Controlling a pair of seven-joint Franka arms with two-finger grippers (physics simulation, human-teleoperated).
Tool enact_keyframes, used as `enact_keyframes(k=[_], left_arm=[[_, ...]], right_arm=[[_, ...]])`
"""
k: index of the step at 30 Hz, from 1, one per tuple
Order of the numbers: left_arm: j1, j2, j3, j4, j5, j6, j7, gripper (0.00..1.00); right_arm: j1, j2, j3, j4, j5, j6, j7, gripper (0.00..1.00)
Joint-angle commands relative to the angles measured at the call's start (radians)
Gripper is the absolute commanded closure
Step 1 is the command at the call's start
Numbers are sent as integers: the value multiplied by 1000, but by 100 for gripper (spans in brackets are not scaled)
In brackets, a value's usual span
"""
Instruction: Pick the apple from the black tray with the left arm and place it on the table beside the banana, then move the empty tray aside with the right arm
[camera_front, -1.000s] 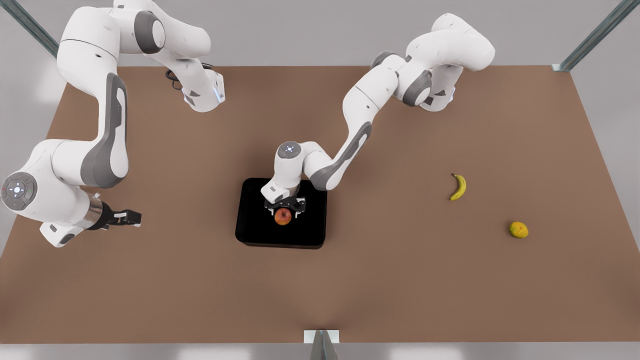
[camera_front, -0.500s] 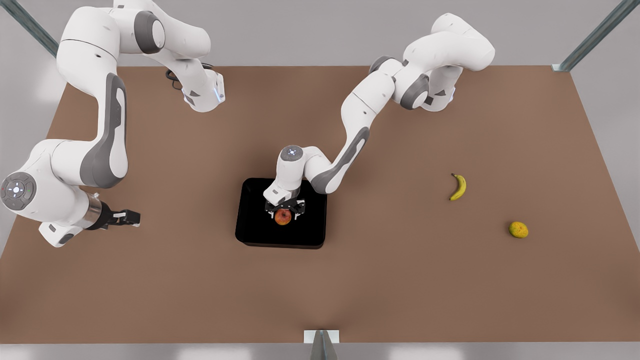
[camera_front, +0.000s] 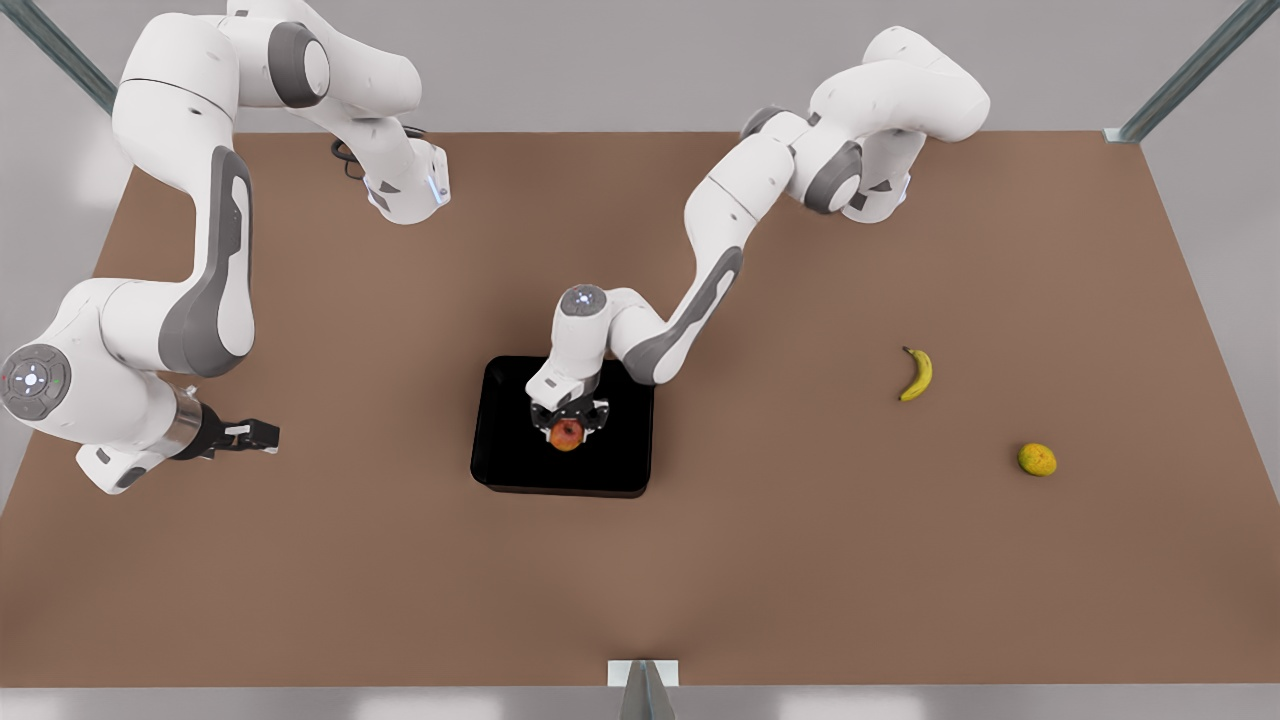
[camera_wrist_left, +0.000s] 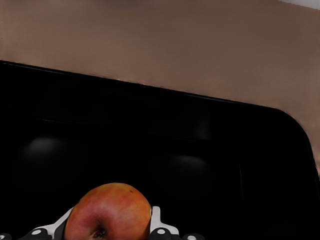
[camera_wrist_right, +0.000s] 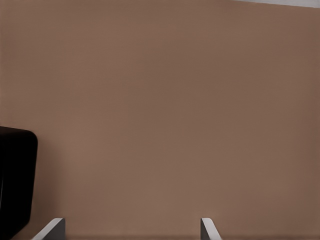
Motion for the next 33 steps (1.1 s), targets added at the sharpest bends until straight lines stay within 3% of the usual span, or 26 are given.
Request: enact_keyframes(k=[1, 5, 8, 9, 12, 15, 16, 17, 20, 26, 27, 28, 33], left_arm=[[18, -61, -3, -1, -90, -203, 182, 35], [90, -239, 1, -10, -178, -508, 386, 34], [128, -350, 7, -115, -192, -577, 508, 34], [143, -402, 7, -193, -192, -557, 539, 34], [240, -676, 8, -684, -196, -277, 757, 34], [361, -758, 10, -900, -196, -120, 993, 34], [413, -782, 8, -980, -204, -62, 1092, 34], [472, -793, 10, -1024, -271, -25, 1246, 34], [584, -781, 10, -1038, -284, -21, 1452, 34], [653, -690, 24, -1037, -270, -1, 1486, 27], [653, -658, 24, -1032, -270, 33, 1484, 23], [653, -660, 31, -1029, -270, 33, 1486, 0], [653, -676, 40, -1020, -251, 21, 1466, 0]], right_arm=[[0, -1, 0, 1, 1, 0, -2, 0], [18, -1, 28, 1, 4, -16, 6, 0], [237, -20, 34, 111, 4, -206, 435, 0], [315, -27, 33, 126, 7, -218, 658, 0], [346, -27, 131, 132, 8, -208, 738, 0], [366, -27, 232, 116, 79, -165, 992, 0], [369, -72, 241, -7, 74, -42, 1124, 0], [369, -183, 252, -236, 76, 172, 1155, 0], [349, -224, 250, -404, 85, 374, 1278, 0], [285, -225, 249, -415, 124, 383, 1279, 0], [294, -202, 250, -426, 113, 443, 1272, 0], [296, -169, 252, -426, 74, 473, 1269, 0], [276, -139, 246, -484, 38, 576, 1006, 0]])
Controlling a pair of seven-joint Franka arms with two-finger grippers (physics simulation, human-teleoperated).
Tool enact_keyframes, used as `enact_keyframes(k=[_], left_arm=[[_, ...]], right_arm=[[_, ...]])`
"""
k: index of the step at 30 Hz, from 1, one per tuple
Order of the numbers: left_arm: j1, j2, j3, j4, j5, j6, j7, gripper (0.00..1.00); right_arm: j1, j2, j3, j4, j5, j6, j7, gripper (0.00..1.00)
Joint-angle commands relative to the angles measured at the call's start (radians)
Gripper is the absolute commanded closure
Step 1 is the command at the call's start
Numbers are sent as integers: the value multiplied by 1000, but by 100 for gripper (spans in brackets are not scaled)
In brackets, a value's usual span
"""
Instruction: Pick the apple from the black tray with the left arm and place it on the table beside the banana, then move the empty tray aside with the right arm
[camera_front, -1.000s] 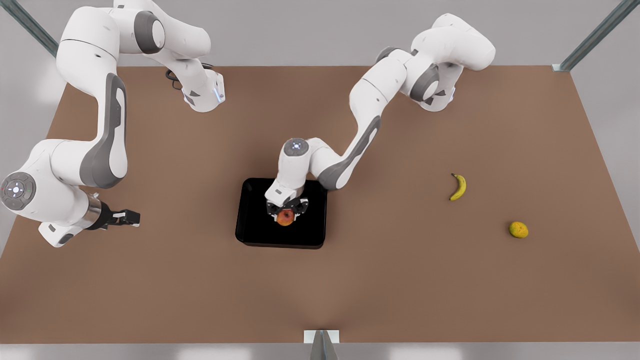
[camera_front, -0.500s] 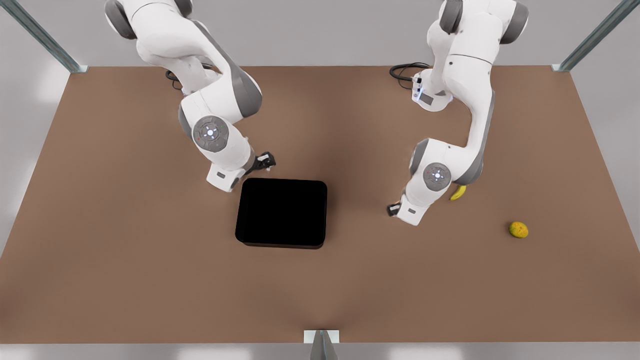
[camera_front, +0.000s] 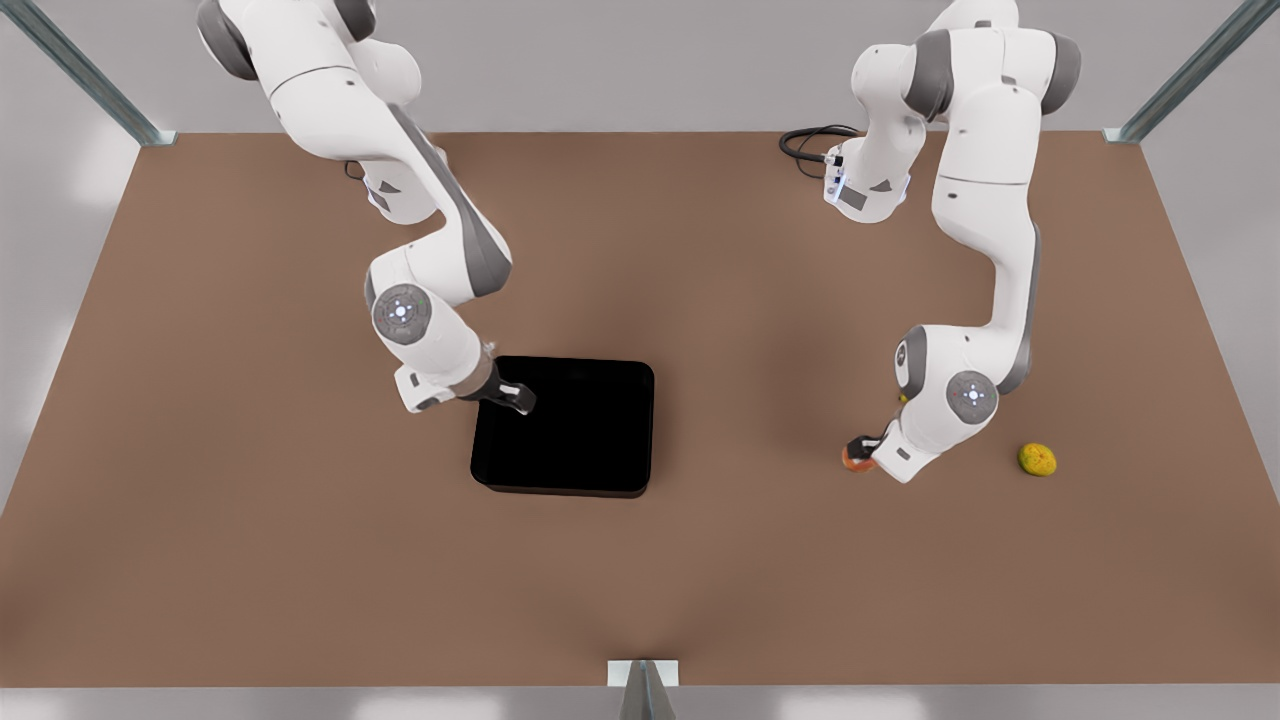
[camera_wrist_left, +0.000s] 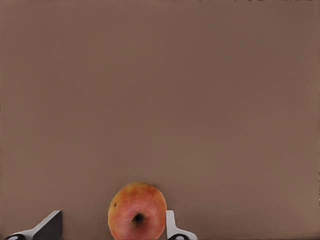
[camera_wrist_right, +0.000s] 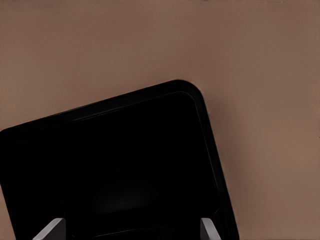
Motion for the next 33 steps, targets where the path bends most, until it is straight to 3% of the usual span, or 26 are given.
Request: enact_keyframes(k=[1, 3, 4, 10, 11, 12, 13, 14, 19, 25, 33], left_arm=[[1, -56, 10, 44, 0, -73, 326, 0], [2, -110, 45, 345, -106, -567, 85, 0], [2, -108, 60, 484, -104, -710, 82, 0], [31, -125, 120, 515, -67, -722, 80, 0], [245, -133, -111, 515, -43, -722, 86, 0], [341, -220, -234, 391, 81, -675, 146, 0], [343, -358, -231, 147, 78, -483, 146, 0], [375, -345, -226, 181, 78, -532, 155, 0], [416, -345, -230, 204, 78, -649, 161, 0], [392, -289, -237, 313, 84, -642, 151, 0], [384, -282, -237, 316, 92, -649, 151, 0]], right_arm=[[-5, -10, -3, -7, -17, 85, 47, 0], [-12, -11, -3, -7, -17, 55, -82, 0], [-20, -4, -3, -7, -17, 55, -125, 0], [-18, 61, 0, -5, -163, 165, -248, 0], [-18, 62, 0, -8, -168, 173, -286, 0], [-18, 62, 0, -8, -169, 177, -348, 0], [-17, 62, 0, -10, -174, 179, -366, 0], [-15, 58, 0, -68, -174, 260, -404, 0], [20, 47, 6, -154, -174, 314, -398, 0], [-34, 21, 0, -198, -174, 302, -492, 0], [-25, 74, 3, -246, -168, 300, -424, 1]])
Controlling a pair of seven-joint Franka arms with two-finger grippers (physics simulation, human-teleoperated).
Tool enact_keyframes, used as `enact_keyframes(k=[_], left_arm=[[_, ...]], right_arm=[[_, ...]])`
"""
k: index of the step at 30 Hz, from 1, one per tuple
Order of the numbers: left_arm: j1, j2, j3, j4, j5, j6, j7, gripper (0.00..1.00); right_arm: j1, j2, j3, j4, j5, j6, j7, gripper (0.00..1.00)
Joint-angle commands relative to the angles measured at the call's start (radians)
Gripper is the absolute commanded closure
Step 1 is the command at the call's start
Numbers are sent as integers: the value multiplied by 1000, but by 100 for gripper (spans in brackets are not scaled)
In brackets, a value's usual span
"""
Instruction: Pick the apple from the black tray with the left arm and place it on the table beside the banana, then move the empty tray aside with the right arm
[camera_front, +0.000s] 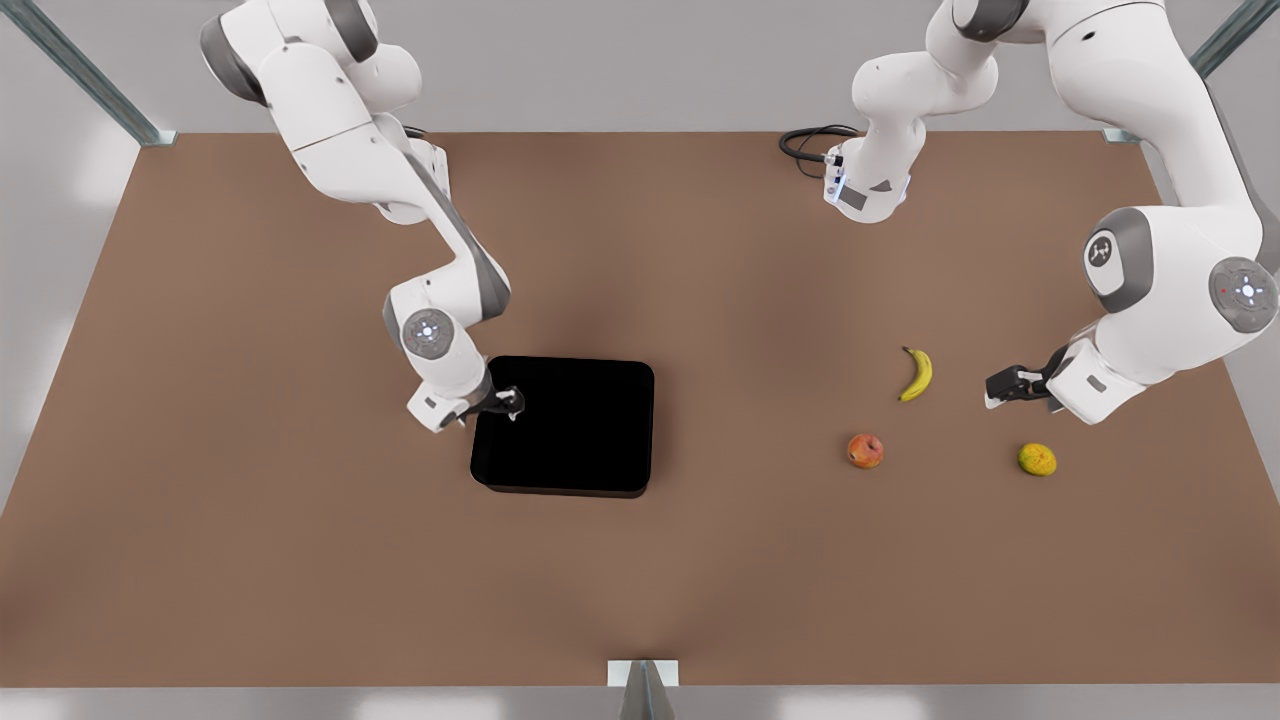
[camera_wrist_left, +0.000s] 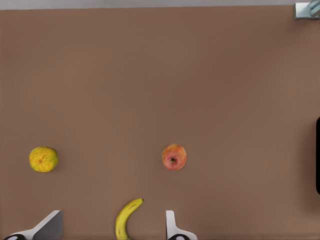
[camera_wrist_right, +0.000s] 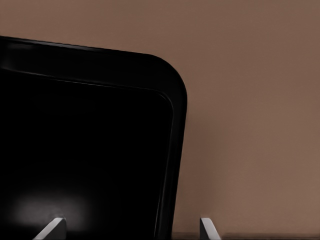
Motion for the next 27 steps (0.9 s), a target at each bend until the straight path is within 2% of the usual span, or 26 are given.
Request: enact_keyframes(k=[1, 5, 10, 13, 14, 16, 19, 27], left_arm=[[0, -1, 0, 1, 3, -6, 30, 0], [0, -1, 1, 1, 4, -6, 29, 0], [0, -1, 1, 1, 6, -6, 30, 0], [0, 1, 1, 1, 6, -6, 30, 0], [0, -1, 1, 1, 6, -6, 30, 0], [0, 1, 1, 1, 6, -6, 30, 0], [0, 1, 1, 1, 6, -6, 30, 0], [2, 1, 1, 1, 7, -4, 30, 0]], right_arm=[[0, -15, 1, -24, 7, 6, -90, 1], [0, -19, 5, -46, 9, 6, -81, 3], [0, 4, 5, -44, 9, 6, 126, 5], [0, 4, 5, -40, 10, -2, 174, 40], [0, 4, 5, -38, 27, -7, 174, 48], [-1, 4, 5, -37, 41, -8, 174, 58], [-1, 2, 4, -32, 41, -37, 175, 67], [-1, 1, 5, -20, 39, -57, 177, 81]])
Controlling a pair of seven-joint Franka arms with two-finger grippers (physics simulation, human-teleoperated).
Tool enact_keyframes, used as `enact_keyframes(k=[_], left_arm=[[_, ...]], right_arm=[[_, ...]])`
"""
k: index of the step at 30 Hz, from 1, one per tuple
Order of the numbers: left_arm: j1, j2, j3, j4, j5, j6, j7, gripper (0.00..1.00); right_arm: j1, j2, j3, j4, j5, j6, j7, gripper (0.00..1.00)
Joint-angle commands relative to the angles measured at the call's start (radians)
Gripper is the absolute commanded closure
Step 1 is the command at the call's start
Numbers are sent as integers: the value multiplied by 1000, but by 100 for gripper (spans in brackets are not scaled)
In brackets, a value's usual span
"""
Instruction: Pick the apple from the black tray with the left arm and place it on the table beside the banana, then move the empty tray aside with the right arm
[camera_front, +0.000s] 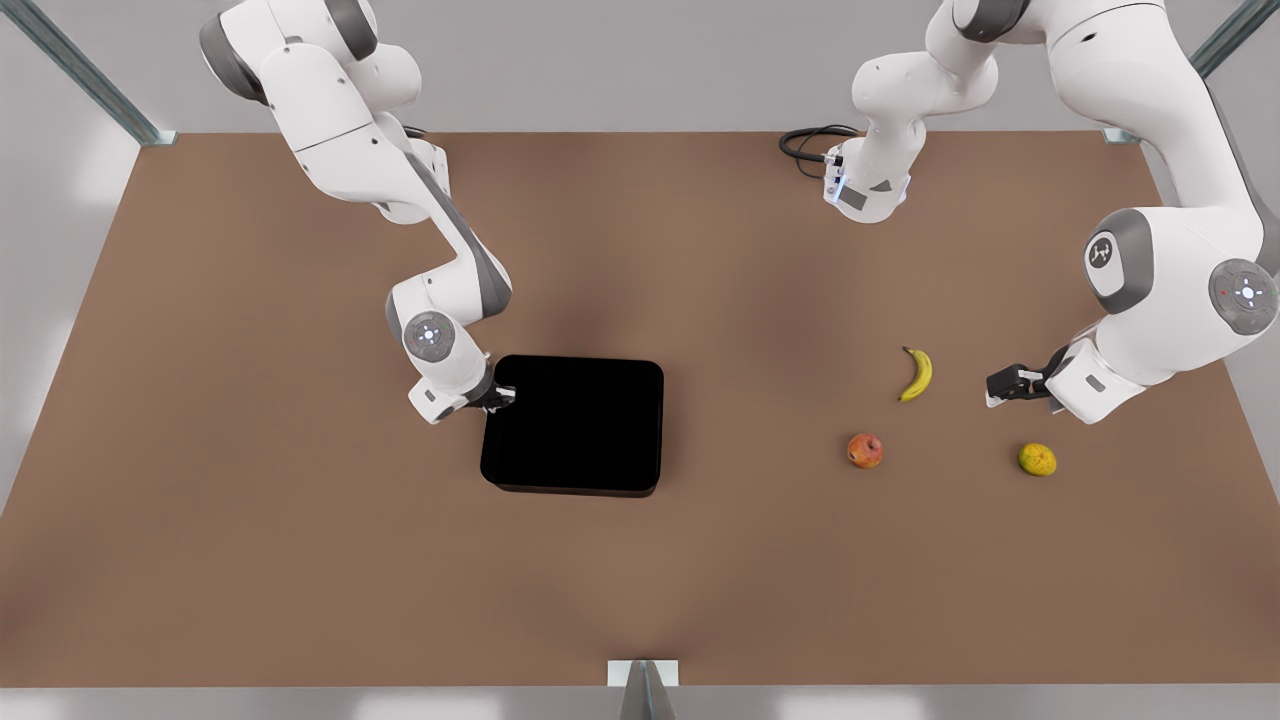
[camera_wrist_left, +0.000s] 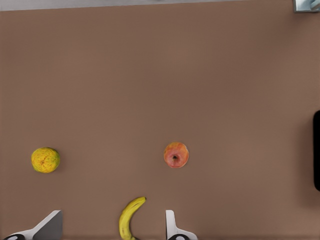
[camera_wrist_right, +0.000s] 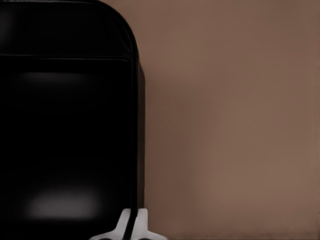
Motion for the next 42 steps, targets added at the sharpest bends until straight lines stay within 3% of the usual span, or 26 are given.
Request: enact_keyframes(k=[1, 7, 16, 22, 29, 37, 42], left_arm=[[1, -1, 0, 0, 1, 0, 6, 0], [1, -1, 0, 0, 1, 0, 6, 0], [-1, -1, 0, 0, 1, 2, 6, 0], [1, -1, 0, 0, 1, 2, 6, 0], [1, -1, 0, 0, 1, 3, 6, 0], [1, -1, 0, 0, 1, 3, 6, 0], [1, -1, 0, 0, 1, 3, 6, 0]], right_arm=[[0, -1, 0, 1, -4, -14, 74, 82], [-3, -36, -2, 131, -4, -273, 57, 88], [-103, -118, -14, 297, -3, -692, -187, 89], [-221, -118, -12, 395, -6, -842, -382, 89], [-373, -118, -32, 445, -15, -892, -690, 90], [-486, -110, -28, 453, -19, -890, -839, 90], [-515, 5, -35, 482, -59, -870, -851, 90]])
